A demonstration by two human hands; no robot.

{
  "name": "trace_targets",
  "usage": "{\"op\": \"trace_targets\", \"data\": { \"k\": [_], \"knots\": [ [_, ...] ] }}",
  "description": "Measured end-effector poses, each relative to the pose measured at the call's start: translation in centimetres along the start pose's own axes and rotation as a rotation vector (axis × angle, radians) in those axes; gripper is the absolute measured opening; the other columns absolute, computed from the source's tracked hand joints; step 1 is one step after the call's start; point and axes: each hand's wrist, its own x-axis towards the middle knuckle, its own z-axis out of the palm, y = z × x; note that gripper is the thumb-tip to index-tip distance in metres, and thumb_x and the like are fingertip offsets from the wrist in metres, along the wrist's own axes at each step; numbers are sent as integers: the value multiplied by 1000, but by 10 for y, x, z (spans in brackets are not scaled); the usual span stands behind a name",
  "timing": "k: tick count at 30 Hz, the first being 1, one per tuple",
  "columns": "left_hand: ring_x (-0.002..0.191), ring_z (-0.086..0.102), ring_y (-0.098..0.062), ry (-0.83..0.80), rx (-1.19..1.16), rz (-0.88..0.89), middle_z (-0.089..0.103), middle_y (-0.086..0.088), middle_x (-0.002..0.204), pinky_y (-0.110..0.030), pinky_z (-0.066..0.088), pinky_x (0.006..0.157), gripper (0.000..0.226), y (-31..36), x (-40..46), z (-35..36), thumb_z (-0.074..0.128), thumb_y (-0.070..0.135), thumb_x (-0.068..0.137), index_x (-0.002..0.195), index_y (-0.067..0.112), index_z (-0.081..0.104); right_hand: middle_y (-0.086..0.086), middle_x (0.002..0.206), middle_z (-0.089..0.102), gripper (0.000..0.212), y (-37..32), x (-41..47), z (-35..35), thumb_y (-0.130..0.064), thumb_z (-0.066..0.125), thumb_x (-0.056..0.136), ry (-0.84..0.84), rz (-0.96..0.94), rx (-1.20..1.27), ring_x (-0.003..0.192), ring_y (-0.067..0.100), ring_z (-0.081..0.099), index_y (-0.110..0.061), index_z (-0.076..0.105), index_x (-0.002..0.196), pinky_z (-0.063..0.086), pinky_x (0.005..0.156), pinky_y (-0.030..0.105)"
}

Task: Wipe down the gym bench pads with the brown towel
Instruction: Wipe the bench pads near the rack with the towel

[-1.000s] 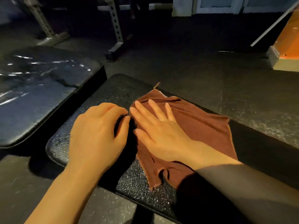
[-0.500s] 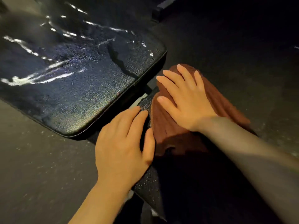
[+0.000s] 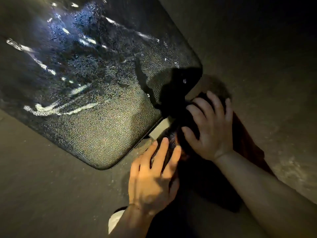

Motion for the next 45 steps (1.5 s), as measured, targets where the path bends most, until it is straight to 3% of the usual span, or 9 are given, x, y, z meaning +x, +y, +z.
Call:
{"op": "trace_targets", "data": {
  "k": [10, 16, 19, 25, 29, 33, 37, 41, 45],
  "knots": [
    [126, 46, -28, -104, 50, -34, 38, -8, 151, -39, 37, 85, 57, 0, 3, -4, 42, 43, 91, 146, 26, 40, 7, 138, 45, 52, 3, -1, 5, -55, 32, 93, 22, -49, -20, 140, 36, 30, -19, 48, 127, 19, 110, 67],
    [128, 46, -26, -53, 73, -21, 40, -8, 148, -40, 39, 87, 56, -2, 3, -2, 44, 49, 94, 145, 25, 42, 7, 138, 46, 51, 5, -1, 8, -55, 36, 93, 38, -54, 21, 139, 35, 30, -19, 51, 125, 19, 110, 67],
    [131, 42, -28, -128, 61, -47, 36, -7, 150, -42, 38, 92, 52, 2, 2, -7, 43, 46, 95, 143, 25, 42, 10, 133, 56, 52, 3, -2, 6, -53, 40, 90, -5, -57, 47, 139, 36, 30, -17, 60, 121, 17, 111, 67],
    [133, 41, -29, -253, 35, -124, 34, -8, 153, -42, 34, 92, 57, 6, 9, -17, 46, 39, 89, 143, 25, 39, 9, 121, 62, 49, 3, 8, -4, -50, 52, 80, -84, -55, 75, 130, 36, 44, -16, 67, 112, 25, 105, 65],
    [132, 39, -29, -305, 27, -210, 34, -7, 150, -44, 32, 99, 49, 21, 16, -27, 42, 35, 94, 142, 23, 39, 3, 109, 62, 37, 4, 21, -11, -50, 55, 85, -85, 3, 106, 118, 32, 54, -19, 68, 101, 31, 97, 54],
    [130, 41, -25, -230, 1, -308, 38, -5, 145, -47, 39, 103, 45, 43, 34, -39, 44, 34, 95, 138, 21, 44, 5, 125, 60, 44, 5, 16, -22, -50, 49, 89, -178, 43, 233, 130, 30, 47, -20, 66, 117, 29, 105, 58],
    [135, 38, -25, -196, -48, -175, 42, -7, 146, -44, 27, 111, 47, 59, 74, -38, 49, 28, 93, 139, 21, 45, 11, 149, 42, 54, 19, -8, -37, -43, 44, 92, -209, 285, 406, 138, 33, 39, -20, 50, 140, 28, 112, 61],
    [139, 35, -25, -295, -106, 14, 46, -8, 147, -47, 22, 115, 48, 71, 125, -14, 51, 26, 91, 139, 23, 47, 16, 149, 42, 61, 38, -33, -46, -31, 36, 87, -377, 314, 404, 133, 38, 44, -19, 35, 147, 39, 107, 58],
    [132, 43, -27, -441, 0, 227, 55, -7, 136, -49, 28, 113, 47, 59, 167, 14, 44, 31, 95, 141, 22, 47, 5, 151, 40, 65, 56, -29, -53, -32, 52, 88, -488, 442, 460, 137, 28, 37, -21, 36, 149, 32, 113, 43]
  ]
}}
